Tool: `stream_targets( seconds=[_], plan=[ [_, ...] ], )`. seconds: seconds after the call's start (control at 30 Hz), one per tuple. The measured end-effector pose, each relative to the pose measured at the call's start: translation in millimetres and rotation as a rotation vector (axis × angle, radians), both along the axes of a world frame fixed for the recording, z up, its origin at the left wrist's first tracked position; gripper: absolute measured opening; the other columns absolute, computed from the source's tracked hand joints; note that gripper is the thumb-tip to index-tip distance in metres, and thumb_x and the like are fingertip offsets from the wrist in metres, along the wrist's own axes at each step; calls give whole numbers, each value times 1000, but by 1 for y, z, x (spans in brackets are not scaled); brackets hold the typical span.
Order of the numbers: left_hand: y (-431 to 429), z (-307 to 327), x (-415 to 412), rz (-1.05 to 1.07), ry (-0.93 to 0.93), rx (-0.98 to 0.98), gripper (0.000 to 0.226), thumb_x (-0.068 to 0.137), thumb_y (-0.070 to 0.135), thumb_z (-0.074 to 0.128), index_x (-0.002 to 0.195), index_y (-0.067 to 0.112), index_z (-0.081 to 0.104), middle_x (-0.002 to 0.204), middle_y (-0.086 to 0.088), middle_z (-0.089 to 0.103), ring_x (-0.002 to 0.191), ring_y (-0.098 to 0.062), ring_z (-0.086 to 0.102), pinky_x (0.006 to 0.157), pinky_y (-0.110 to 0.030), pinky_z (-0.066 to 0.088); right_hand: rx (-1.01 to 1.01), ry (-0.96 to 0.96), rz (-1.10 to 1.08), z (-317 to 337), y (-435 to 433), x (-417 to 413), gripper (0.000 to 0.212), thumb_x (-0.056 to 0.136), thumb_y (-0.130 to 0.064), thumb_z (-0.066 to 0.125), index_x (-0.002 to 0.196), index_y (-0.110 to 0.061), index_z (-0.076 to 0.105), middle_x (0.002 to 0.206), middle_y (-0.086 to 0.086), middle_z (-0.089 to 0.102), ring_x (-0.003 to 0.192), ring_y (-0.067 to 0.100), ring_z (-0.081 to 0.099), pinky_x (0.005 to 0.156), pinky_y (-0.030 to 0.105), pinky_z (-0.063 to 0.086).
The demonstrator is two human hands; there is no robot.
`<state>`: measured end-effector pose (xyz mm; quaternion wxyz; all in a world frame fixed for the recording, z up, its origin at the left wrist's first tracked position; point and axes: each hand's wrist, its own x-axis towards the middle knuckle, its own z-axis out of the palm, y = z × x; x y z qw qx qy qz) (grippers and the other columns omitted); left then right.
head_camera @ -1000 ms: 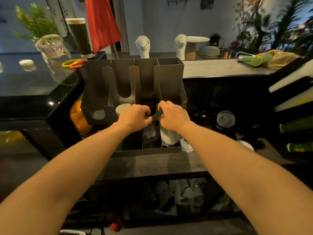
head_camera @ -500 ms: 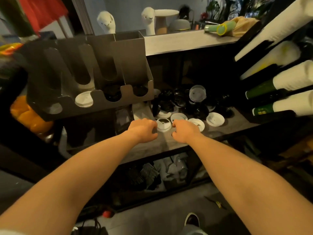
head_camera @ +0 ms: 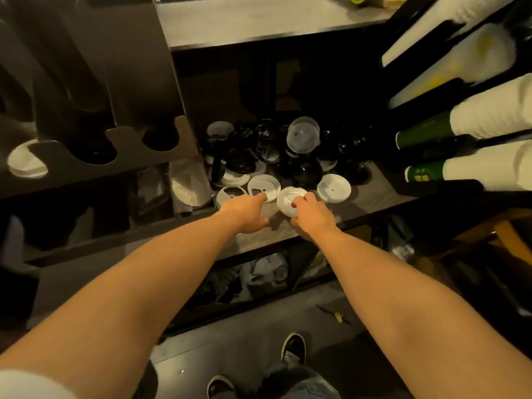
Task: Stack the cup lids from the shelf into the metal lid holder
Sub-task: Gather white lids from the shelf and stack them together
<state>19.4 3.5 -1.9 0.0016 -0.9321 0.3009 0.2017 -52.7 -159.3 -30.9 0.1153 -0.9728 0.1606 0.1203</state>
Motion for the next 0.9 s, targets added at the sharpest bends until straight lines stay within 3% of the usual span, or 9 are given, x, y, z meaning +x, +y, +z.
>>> stream_targets(
  seconds=[0.2,0.33,0.5,0.67,0.8,0.9],
  plan=[
    [-27,-26,10,138,122,24,80,90,43,62,154,20,21,130,-15,59,117,-35,58,84,-42,47,-99,94,219,-12,-20,23,38,96,-26,56,134,-19,55,130,8,51,116,32,53,79,39,46],
    [-37,-34,19,187,142,56,80,93,38,58,157,19,14,137,-16,55,121,-35,56,88,-42,47,-192,102,342,-16,-24,34,32,98,-27,52,127,-18,62,127,6,58,118,29,55,85,41,50],
    [-43,-41,26,207,86,47,47,99,28,48,142,11,35,132,-18,53,116,-37,56,85,-44,46,-243,62,421,-17,-24,39,33,98,-28,53,126,-15,62,125,9,60,122,28,50,84,39,49],
    [-46,-44,27,189,16,66,47,93,19,57,137,9,42,127,-17,55,113,-37,56,79,-42,45,-205,103,359,-14,-20,46,32,96,-23,58,124,-11,63,122,10,63,115,30,58,83,38,49],
    [-44,-41,29,197,-48,68,44,90,25,67,128,8,53,123,-14,57,112,-37,57,81,-41,45,-105,185,243,-13,-20,51,31,95,-21,61,125,-10,63,124,10,62,116,31,59,88,39,48],
    [-44,-36,33,187,-152,9,15,91,10,60,104,4,57,104,-15,61,95,-36,59,72,-41,43,-59,127,227,-11,-21,52,22,97,-15,56,116,-9,65,117,14,64,107,33,62,76,39,47]
  ],
)
